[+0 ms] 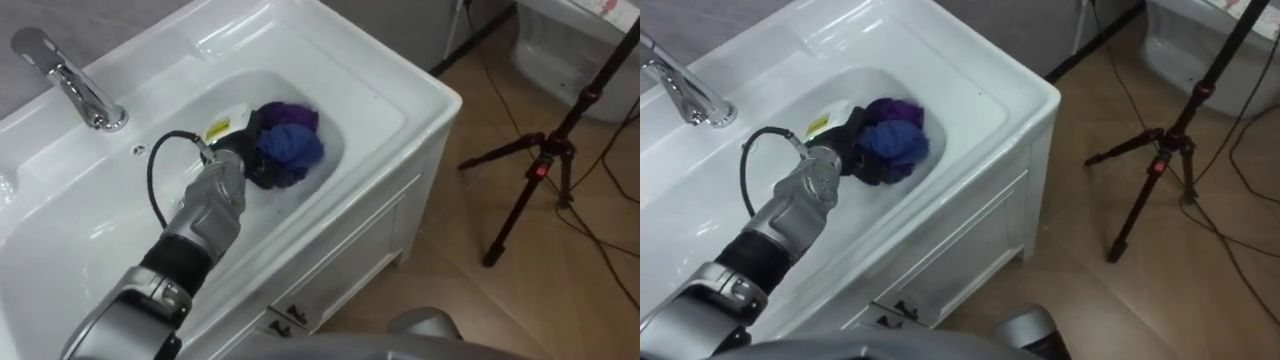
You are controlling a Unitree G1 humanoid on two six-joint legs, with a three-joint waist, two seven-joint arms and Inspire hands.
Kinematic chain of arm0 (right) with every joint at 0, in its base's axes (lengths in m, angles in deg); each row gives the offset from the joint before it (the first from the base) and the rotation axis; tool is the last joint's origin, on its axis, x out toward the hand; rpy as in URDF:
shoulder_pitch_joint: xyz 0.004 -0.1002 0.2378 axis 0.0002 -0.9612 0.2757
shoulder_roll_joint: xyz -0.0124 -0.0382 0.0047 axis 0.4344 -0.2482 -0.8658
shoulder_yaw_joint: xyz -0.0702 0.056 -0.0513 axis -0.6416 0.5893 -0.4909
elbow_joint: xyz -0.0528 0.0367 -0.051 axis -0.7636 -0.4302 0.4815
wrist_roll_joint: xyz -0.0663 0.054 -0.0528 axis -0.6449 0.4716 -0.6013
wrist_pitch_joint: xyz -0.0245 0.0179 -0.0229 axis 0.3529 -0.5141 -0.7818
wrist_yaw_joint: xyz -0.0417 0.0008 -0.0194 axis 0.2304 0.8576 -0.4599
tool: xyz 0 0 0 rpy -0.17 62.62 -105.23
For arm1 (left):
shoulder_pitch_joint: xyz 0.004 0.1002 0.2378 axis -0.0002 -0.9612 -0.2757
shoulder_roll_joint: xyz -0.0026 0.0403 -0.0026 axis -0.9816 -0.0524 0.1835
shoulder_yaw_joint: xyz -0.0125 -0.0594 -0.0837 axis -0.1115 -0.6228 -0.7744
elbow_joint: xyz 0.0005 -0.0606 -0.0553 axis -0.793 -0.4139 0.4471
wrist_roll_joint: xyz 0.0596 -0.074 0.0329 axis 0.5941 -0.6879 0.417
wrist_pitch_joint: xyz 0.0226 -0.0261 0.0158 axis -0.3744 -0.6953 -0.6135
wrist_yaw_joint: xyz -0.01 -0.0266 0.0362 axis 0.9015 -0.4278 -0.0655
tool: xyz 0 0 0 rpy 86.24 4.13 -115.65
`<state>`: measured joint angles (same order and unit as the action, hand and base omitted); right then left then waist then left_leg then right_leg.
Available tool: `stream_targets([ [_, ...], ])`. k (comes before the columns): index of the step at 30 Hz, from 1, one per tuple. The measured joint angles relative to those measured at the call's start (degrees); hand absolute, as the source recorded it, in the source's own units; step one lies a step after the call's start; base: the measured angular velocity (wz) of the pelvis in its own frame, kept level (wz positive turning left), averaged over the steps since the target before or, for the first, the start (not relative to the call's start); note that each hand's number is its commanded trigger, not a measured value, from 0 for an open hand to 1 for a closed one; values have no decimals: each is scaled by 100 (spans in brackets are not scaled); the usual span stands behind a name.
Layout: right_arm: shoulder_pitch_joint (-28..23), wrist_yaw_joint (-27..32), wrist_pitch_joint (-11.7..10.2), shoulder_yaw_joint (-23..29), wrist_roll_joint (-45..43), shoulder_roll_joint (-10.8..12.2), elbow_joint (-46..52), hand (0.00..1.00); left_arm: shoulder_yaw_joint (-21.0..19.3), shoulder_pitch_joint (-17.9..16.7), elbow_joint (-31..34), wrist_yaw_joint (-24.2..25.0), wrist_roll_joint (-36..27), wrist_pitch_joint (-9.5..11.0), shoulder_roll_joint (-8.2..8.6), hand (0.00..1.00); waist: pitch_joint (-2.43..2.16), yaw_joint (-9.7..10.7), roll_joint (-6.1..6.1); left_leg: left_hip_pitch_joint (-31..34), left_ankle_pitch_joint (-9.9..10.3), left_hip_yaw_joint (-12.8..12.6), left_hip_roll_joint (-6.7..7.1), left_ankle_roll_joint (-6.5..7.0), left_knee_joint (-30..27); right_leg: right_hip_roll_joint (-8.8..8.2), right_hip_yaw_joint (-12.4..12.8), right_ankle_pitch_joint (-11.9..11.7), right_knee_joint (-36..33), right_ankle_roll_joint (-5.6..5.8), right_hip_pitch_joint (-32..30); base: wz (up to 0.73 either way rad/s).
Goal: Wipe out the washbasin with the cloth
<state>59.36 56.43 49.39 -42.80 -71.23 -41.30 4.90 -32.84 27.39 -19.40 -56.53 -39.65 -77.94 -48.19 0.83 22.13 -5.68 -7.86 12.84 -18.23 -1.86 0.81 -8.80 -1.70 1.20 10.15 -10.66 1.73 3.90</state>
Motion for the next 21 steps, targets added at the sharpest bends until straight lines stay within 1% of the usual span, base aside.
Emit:
stream_targets([
  [3,127,10,-119,-48,188,-10,12,0,117,1,305,159,-4,-12,-8,100,0,1,2,47,-4,35,25,6,-60,-39,-8,-6,3,11,20,17],
  [6,165,28,-177,-97,452,-16,23,0,164,1,431,292,-8,-12,-6,100,4,-7,9,47,-4,69,44,6,-65,-63,-21,-6,7,11,49,13],
  [8,150,43,-179,-107,566,-18,18,0,164,2,487,359,-8,-11,-5,100,10,-7,19,45,-4,85,52,6,-65,-73,-32,-7,15,11,65,5],
  [12,104,139,-177,-94,652,-15,-7,0,157,6,492,372,-2,-11,-4,100,49,-3,85,41,-3,122,61,6,-68,-81,-30,-8,54,15,100,3],
  [15,94,145,-151,-84,631,-16,-34,0,99,6,491,373,-10,-10,-3,100,51,2,107,93,7,127,65,25,-78,-84,-46,10,121,61,94,3],
  [17,89,135,-128,-79,607,-30,-57,0,100,-1,465,373,-14,-6,3,100,52,12,108,83,7,126,62,26,-77,-81,-49,12,123,61,108,3],
  [19,84,129,-117,-48,599,-45,-86,0,73,-3,356,372,-11,52,2,100,52,0,110,45,7,116,60,26,-61,-68,-40,13,113,61,123,-5],
  [21,30,129,-109,-50,604,-45,-78,0,19,6,231,372,-7,167,10,100,47,-53,127,22,8,107,69,27,-58,-55,27,13,105,59,120,-12],
])
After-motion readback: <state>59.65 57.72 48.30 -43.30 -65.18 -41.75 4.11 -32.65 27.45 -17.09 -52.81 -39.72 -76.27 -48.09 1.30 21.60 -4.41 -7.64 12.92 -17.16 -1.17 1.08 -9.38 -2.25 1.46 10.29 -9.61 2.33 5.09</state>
